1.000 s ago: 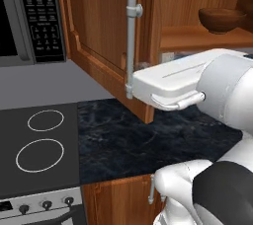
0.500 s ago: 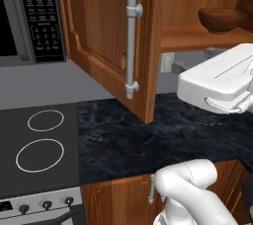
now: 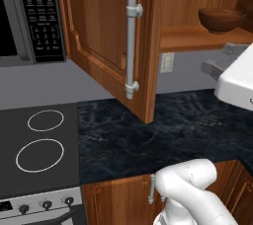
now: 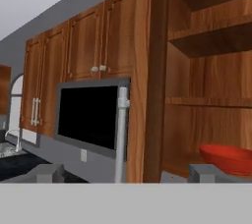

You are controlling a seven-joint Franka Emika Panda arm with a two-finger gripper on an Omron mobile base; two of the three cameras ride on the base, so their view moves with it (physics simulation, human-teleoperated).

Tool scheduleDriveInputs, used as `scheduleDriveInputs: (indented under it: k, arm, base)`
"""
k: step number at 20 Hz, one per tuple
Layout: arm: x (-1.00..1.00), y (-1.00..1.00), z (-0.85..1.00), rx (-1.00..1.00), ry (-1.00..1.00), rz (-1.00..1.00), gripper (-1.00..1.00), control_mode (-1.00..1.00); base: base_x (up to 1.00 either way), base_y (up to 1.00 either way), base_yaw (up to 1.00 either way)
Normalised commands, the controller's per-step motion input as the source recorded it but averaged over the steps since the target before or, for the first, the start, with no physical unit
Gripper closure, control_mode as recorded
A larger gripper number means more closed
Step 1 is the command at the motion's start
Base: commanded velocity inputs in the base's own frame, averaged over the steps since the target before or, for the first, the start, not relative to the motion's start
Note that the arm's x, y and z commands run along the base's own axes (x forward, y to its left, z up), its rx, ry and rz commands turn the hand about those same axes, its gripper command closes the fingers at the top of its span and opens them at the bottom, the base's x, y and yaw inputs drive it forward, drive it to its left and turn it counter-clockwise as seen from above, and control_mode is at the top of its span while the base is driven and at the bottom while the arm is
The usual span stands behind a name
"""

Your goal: Move the bowls from the cabinet to the plates on the dining table.

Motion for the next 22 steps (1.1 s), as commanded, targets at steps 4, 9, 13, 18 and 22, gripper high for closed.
scheduleDriveInputs:
  k: [4, 9, 13, 18, 22]
  arm:
    - [0.15, -0.27, 0.0, 0.03, -0.11, 0.13, -1.0, -1.0]
    - [0.29, -0.25, -0.01, 0.04, -0.1, 0.11, -1.0, -1.0]
    - [0.47, -0.19, -0.09, 0.01, -0.01, 0.1, -1.0, -1.0]
    - [0.54, 0.0, -0.11, 0.01, -0.03, 0.06, -1.0, -1.0]
    - [0.47, 0.1, -0.01, 0.05, 0.0, 0.08, -1.0, -1.0]
  base:
    - [0.0, 0.0, 0.0]
    - [0.0, 0.0, 0.0]
    - [0.0, 0.0, 0.0]
    - [0.0, 0.0, 0.0]
    - [0.0, 0.0, 0.0]
